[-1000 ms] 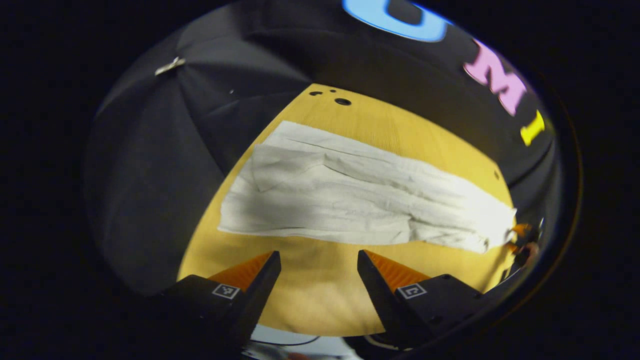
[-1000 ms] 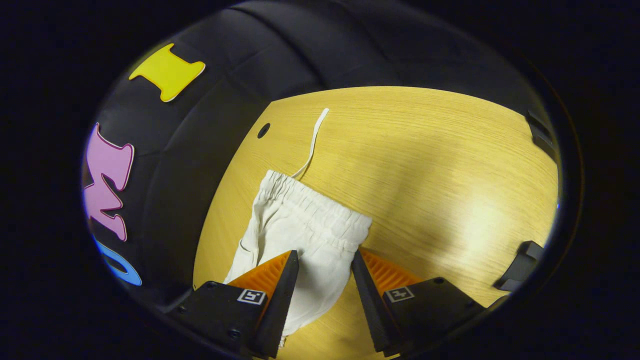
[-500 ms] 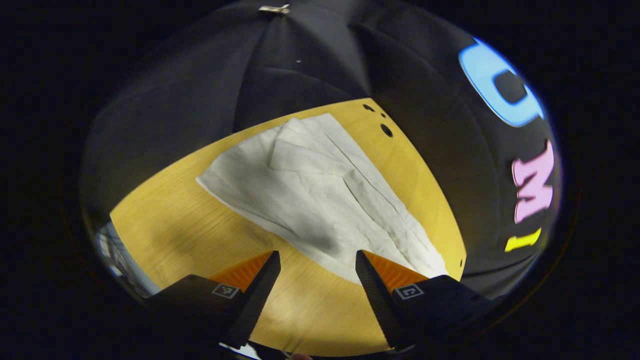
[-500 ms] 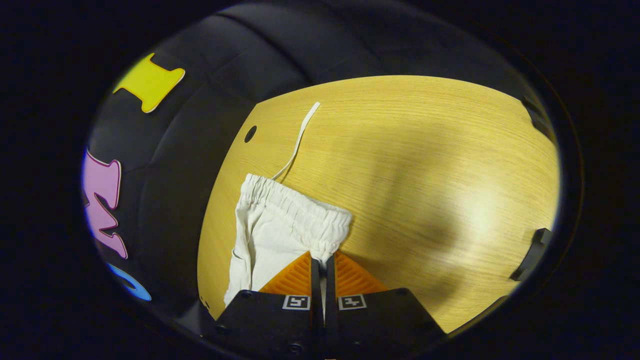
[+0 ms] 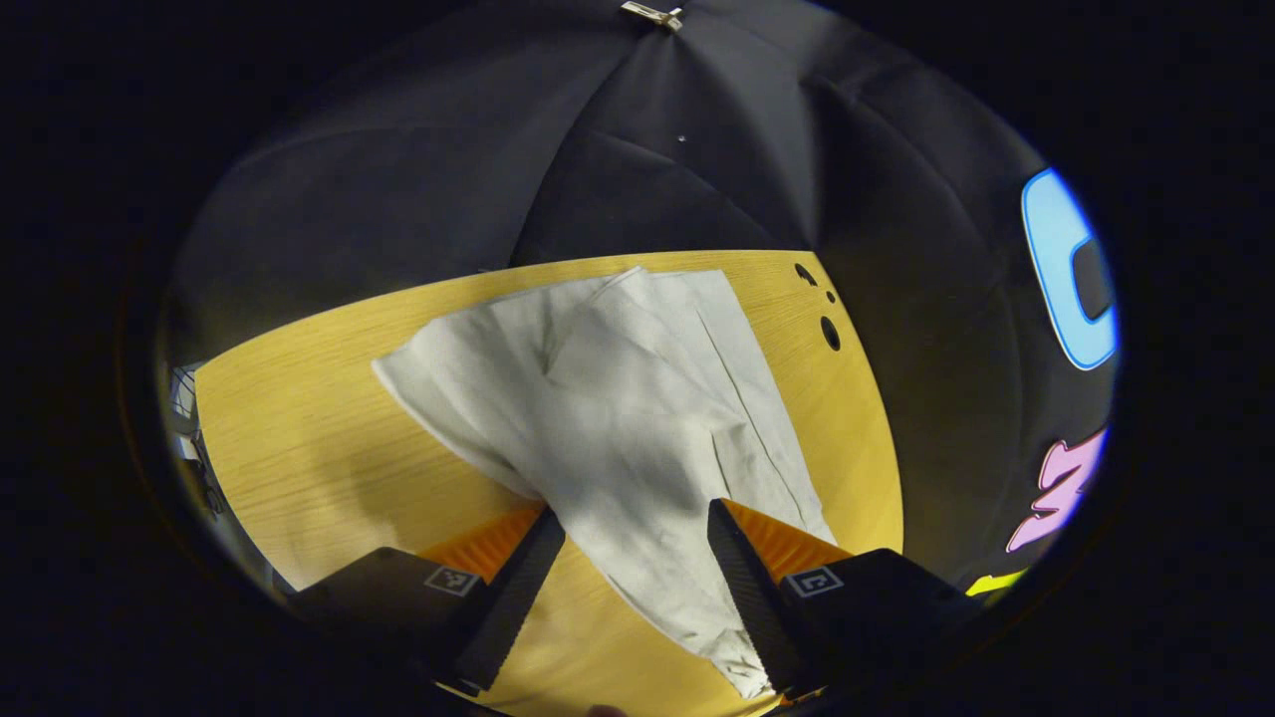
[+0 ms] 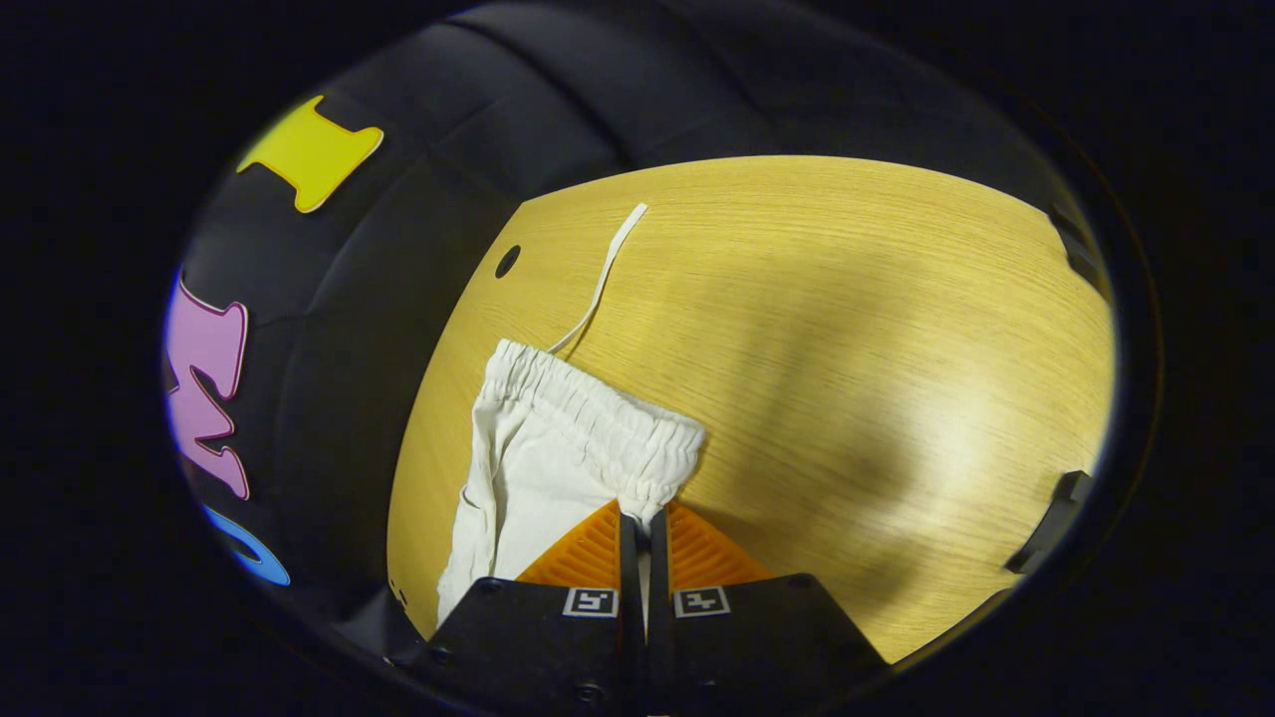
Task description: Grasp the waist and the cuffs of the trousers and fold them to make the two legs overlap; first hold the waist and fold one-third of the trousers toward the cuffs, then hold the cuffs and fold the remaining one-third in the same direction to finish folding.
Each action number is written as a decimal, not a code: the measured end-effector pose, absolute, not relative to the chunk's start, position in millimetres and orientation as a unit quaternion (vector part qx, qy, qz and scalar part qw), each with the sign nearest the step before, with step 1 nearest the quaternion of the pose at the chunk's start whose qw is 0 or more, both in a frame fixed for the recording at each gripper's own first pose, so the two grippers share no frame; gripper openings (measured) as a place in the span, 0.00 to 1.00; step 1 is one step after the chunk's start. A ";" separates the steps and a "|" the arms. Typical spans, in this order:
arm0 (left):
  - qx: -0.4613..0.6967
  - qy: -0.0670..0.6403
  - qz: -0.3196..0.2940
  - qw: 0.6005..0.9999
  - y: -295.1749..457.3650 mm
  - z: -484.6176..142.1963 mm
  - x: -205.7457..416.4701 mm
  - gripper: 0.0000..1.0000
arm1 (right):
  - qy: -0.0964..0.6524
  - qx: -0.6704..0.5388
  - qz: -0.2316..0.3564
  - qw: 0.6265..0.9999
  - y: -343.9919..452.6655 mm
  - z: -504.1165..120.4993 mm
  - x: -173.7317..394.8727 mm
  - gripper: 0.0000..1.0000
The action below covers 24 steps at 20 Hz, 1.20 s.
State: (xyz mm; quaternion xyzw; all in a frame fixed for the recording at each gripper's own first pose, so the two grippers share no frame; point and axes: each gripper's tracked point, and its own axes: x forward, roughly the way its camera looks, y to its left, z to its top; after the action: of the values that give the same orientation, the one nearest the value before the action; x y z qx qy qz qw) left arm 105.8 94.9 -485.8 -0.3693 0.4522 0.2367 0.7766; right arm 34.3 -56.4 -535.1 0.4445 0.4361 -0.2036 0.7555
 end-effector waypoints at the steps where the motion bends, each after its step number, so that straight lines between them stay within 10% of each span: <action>1: -0.363 0.456 0.232 0.779 92.1 -487.2 114.3 0.92 | 0.436 0.446 -0.202 0.755 -56.1 -534.8 34.1 0.06; 4: -0.315 0.474 0.242 0.786 94.1 -497.3 121.4 0.92 | 0.435 0.451 -0.198 0.754 -55.9 -535.5 34.4 0.06; 7: -0.316 0.466 0.248 0.788 97.8 -503.0 122.2 0.33 | 0.434 0.450 -0.191 0.757 -55.5 -535.1 33.8 0.06; 10: -0.375 0.438 0.226 0.785 93.4 -499.7 127.2 0.09 | 0.431 0.451 -0.188 0.758 -55.2 -534.3 34.0 0.06; 24: -0.387 0.458 0.179 0.780 75.0 -502.7 89.9 0.07 | 0.334 0.348 -0.073 0.873 -68.5 -411.2 27.6 0.05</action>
State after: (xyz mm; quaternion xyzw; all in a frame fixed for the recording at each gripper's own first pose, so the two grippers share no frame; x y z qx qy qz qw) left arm 89.9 75.0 -502.7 -0.3868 0.4575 0.1791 0.7804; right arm 27.6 -68.5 -411.2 0.3485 0.3341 -0.0734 0.8727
